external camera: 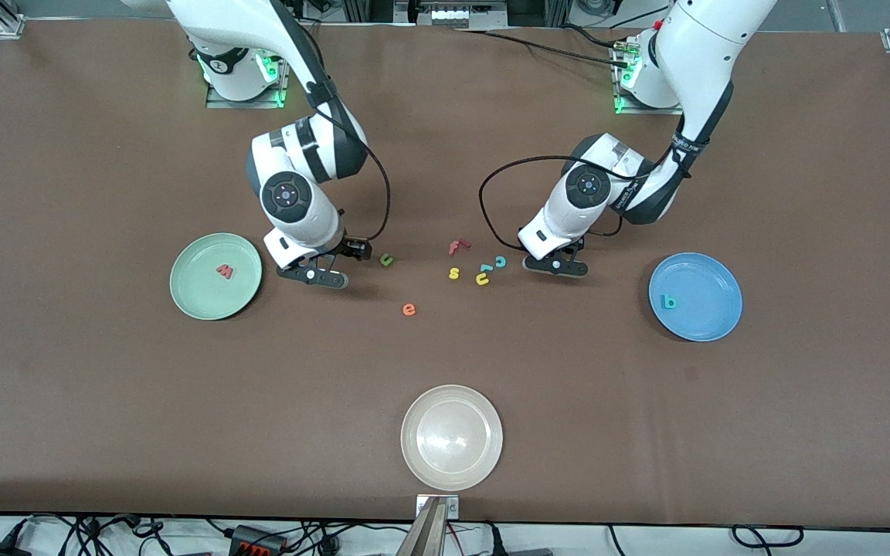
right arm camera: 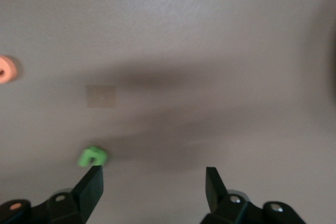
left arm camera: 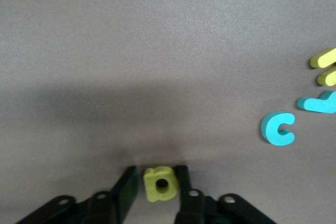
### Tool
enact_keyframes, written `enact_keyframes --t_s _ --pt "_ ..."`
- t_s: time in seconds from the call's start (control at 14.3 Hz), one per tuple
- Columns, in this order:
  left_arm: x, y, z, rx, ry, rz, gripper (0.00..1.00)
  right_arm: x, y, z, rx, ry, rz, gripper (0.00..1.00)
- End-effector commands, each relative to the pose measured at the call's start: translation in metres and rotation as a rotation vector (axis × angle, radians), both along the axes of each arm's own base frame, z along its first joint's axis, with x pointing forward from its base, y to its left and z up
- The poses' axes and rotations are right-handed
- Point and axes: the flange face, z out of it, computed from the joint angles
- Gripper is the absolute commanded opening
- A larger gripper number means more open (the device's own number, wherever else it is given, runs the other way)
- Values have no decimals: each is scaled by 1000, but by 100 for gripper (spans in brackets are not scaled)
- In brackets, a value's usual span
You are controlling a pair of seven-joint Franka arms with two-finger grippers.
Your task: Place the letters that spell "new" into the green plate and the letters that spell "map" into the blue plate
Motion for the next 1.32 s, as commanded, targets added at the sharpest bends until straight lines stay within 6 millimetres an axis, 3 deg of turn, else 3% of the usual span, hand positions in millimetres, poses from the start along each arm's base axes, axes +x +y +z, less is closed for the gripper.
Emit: enact_keyframes --t_s 0.0,0.14,0.28,0.42,0.63,0.77,0.98,1.12,1.18,1.25 --pt "0 2 2 26 6 -6 5 -2 43 -12 13 -9 -161 85" --pt "9 4 23 51 6 -13 4 -2 56 -20 12 -39 -225 85" --pt "35 20 51 75 13 -40 3 -1 55 -34 0 -49 -273 81" --pt "80 63 80 107 12 -107 3 -5 57 -45 -15 -47 -297 78" --pt "116 125 106 132 63 -208 3 -8 59 -47 -18 -39 -330 72" --pt "128 177 108 121 87 -237 3 -17 69 -48 -12 -25 -337 63" --pt "131 250 69 81 161 -235 5 -17 69 -50 -13 -27 -339 53" --pt "128 273 53 88 181 -242 8 -16 68 -52 -14 -28 -339 51" --pt "127 280 50 102 179 -247 17 -17 69 -53 -15 -27 -338 51" --pt "126 280 45 100 185 -249 43 -17 68 -55 -18 -25 -337 51"
